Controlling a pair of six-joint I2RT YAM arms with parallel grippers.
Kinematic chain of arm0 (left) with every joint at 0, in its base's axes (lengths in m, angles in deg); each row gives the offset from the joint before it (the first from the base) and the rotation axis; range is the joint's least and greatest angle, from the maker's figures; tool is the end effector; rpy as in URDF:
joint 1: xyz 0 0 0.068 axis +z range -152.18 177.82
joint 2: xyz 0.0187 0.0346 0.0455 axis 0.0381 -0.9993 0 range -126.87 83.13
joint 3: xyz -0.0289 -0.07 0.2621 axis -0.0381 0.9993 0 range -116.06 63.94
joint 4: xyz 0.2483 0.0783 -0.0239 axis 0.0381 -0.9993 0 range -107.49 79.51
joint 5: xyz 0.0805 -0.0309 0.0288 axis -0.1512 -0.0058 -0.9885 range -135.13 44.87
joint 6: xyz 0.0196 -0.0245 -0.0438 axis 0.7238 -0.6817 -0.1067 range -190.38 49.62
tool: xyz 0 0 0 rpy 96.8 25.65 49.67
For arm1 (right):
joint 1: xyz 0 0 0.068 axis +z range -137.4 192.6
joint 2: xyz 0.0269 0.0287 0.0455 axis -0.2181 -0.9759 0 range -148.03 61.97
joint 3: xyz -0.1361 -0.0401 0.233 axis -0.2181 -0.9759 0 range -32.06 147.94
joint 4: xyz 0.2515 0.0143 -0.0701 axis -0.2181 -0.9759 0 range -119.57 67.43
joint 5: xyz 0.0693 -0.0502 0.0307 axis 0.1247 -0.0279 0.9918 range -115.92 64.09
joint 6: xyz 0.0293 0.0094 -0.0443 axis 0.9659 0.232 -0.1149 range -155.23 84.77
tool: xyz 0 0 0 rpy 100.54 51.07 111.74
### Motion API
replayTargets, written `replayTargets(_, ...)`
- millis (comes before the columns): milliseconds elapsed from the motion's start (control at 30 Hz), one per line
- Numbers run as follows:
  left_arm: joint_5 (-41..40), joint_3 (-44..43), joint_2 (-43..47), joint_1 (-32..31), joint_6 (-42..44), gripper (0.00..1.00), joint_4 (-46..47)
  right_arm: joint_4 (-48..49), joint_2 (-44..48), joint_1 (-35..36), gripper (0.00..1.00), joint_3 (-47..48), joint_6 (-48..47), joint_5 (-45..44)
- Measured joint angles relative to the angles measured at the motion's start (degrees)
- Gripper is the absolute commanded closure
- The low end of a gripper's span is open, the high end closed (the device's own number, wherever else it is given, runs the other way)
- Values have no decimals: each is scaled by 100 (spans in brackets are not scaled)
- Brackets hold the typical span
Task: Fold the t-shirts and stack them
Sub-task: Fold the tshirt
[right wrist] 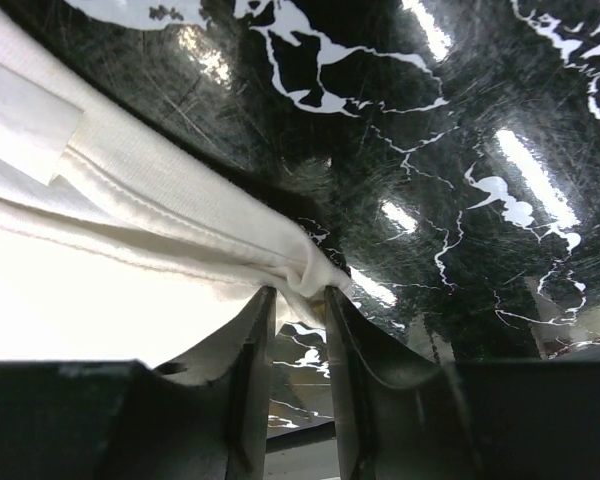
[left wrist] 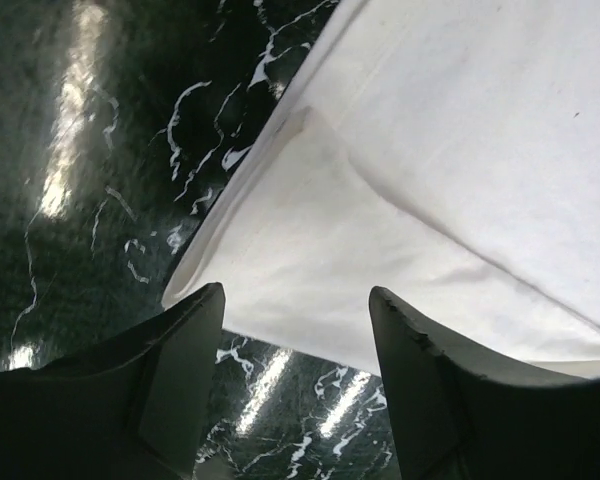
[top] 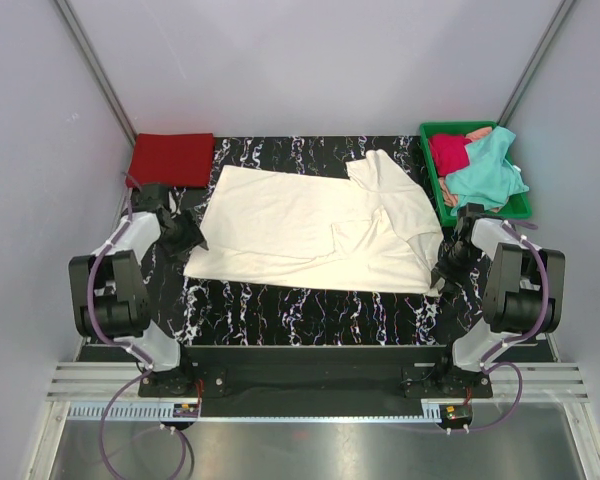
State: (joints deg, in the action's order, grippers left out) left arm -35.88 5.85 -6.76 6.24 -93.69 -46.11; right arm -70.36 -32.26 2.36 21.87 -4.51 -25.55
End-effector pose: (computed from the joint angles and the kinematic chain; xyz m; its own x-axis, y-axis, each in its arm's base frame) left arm 0.2988 0.0383 0.1986 -0.8058 -0.5141 -0.2938 -0.4381 0.8515 -0.2883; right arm 0.2645 -0.0475 0.1546 -0.7548 0.6554 -0.0254 0.6551 0.7552 0.0225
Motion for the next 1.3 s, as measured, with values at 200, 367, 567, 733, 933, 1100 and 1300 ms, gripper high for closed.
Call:
replayTargets(200,-68,-474,-793,-173,313,38,-13,-4,0,0,72,0,-164,37)
replayTargets(367,-107,-750,-1126,-170,376,47,22,-9,2,0,75,0,-234,37)
replayTargets(567,-181,-962,-1261,-173,275,49,66,-7,11,0,75,-2,-275,46)
replayTargets(733,-264,-1150,-1453,-186,146,53,57,-4,26,0,76,-35,-323,79)
replayTargets(933,-369,-1434,-1786,-190,74,60,31,-4,42,0,77,-39,-354,83)
replayTargets(1100,-385,-1589,-1915,-190,0,91,-42,0,42,0,82,-44,-361,87)
replayTargets(1300,-407,-1646,-1971,-221,-68,100,-85,-4,50,0,98,-55,-378,98)
